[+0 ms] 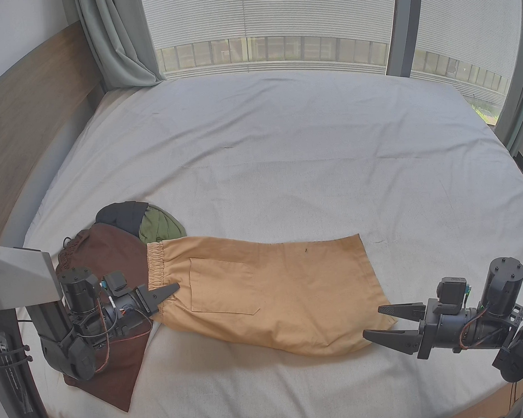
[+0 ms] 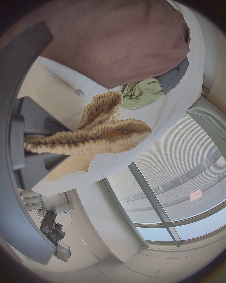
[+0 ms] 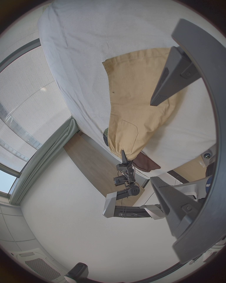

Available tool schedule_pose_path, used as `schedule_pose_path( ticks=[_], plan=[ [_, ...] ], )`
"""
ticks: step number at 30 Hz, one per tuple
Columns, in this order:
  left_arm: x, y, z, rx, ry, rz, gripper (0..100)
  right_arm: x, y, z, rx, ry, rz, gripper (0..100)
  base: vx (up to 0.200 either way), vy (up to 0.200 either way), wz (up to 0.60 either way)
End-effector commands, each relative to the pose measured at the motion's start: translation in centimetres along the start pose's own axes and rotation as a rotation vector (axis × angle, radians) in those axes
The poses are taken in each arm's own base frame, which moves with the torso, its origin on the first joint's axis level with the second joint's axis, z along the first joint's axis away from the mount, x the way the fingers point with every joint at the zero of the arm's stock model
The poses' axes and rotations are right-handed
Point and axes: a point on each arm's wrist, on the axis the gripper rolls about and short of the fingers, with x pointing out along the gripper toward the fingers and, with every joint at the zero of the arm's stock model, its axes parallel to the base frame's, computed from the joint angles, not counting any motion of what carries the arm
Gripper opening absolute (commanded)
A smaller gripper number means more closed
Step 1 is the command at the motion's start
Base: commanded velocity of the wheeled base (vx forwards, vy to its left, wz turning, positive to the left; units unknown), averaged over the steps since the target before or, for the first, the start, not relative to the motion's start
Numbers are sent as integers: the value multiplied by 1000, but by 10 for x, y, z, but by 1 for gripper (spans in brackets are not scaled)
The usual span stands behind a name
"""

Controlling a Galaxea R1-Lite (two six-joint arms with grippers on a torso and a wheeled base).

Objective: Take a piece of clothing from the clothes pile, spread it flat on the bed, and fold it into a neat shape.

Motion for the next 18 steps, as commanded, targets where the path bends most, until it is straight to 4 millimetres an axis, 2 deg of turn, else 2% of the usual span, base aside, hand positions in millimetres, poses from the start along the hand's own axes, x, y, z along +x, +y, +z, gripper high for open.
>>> schedule_pose_path(
  ticks=[1, 18],
  plan=[
    [-6, -1, 2, -1, -6, 2, 0, 0, 0, 0, -1, 2, 0, 100, 0, 0, 0],
    [-37, 17, 8, 45, 1, 29, 0, 0, 0, 0, -2, 2, 0, 100, 0, 0, 0]
  ],
)
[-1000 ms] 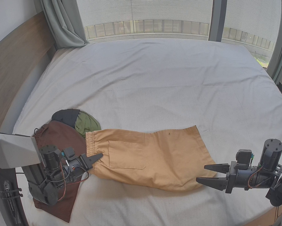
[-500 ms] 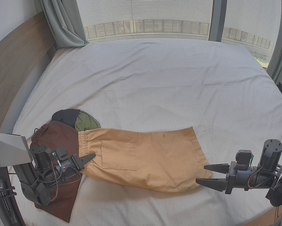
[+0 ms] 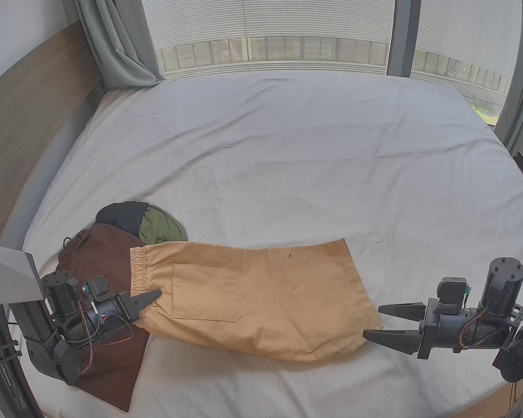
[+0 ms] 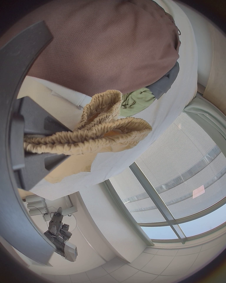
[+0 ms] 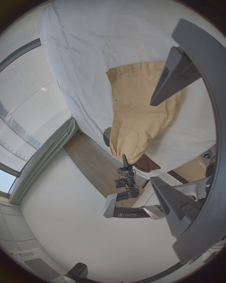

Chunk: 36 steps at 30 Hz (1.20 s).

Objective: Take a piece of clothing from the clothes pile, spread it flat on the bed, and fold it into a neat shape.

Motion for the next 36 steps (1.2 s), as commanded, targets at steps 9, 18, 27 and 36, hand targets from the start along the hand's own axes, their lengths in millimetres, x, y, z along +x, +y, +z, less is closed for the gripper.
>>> schedule_pose_path(
  ticks=[9, 18, 27, 36],
  plan=[
    [-12, 5, 5, -6, -22, 21, 0, 1, 0, 0, 0, 2, 3, 100, 0, 0, 0],
    [-17, 7, 9, -5, -37, 24, 0, 1, 0, 0, 0, 2, 3, 100, 0, 0, 0],
    [-4, -5, 7, 23, -19, -20, 0, 0, 0, 0, -1, 1, 1, 100, 0, 0, 0],
    [5, -24, 8, 58, -13, -80, 0, 0, 0, 0, -3, -1, 3, 100, 0, 0, 0]
  ],
)
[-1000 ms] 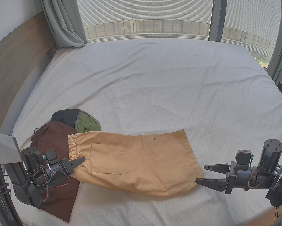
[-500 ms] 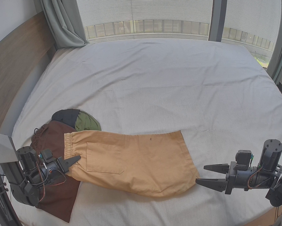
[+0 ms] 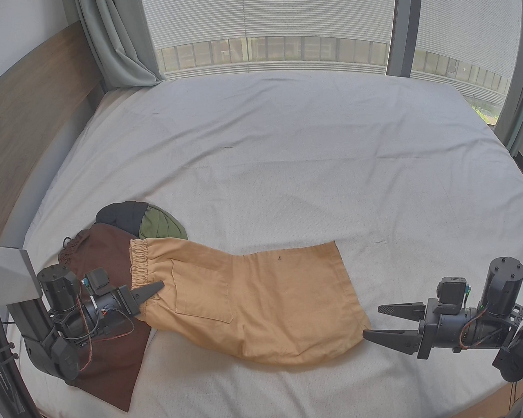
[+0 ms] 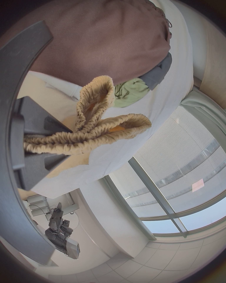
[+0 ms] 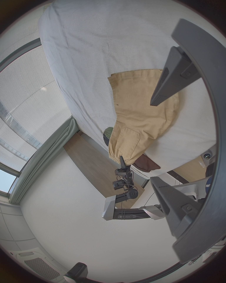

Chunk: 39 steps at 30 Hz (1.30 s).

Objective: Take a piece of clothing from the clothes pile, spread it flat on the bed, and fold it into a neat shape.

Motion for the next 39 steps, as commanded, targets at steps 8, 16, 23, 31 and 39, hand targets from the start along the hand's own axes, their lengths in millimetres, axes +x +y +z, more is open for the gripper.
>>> schedule_pose_path(
  ticks=[8, 16, 23, 31, 39],
  plan=[
    [8, -13, 1, 29, 2, -41, 0, 1, 0, 0, -3, -1, 4, 100, 0, 0, 0],
    [15, -18, 1, 42, 3, -62, 0, 1, 0, 0, -2, 1, 3, 100, 0, 0, 0],
    [23, -25, -1, 52, 3, -71, 0, 1, 0, 0, -3, -1, 4, 100, 0, 0, 0],
    [34, -33, -3, 66, 11, -111, 0, 1, -1, 1, -2, -3, 0, 100, 0, 0, 0],
    [50, -40, -7, 81, 6, -120, 0, 0, -1, 1, -2, -4, -1, 100, 0, 0, 0]
  ],
)
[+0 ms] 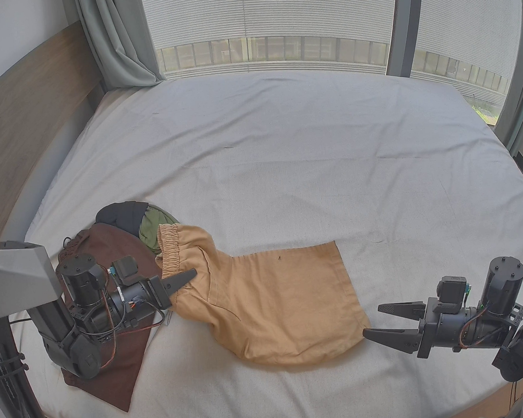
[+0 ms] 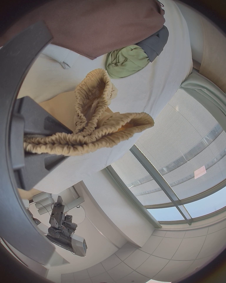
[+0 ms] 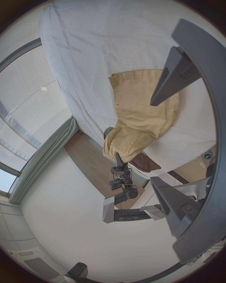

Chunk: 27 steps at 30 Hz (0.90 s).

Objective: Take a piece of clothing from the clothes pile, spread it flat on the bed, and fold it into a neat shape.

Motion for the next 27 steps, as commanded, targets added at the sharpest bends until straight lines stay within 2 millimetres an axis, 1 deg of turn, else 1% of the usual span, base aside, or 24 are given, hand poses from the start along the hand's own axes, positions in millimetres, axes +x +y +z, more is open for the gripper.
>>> schedule_pose_path(
  ticks=[1, 10, 15, 27],
  plan=[
    [9, -2, -3, 5, 3, -11, 0, 0, 0, 0, 0, 0, -1, 100, 0, 0, 0],
    [20, -8, -6, -5, 11, -40, 0, 0, 0, 0, -1, -2, 0, 100, 0, 0, 0],
    [29, -14, -3, -21, -21, -40, 0, 0, 0, 0, 0, 0, 1, 100, 0, 0, 0],
    [41, -27, -5, -58, -10, -91, 0, 0, -1, 0, 1, -1, -2, 100, 0, 0, 0]
  ],
)
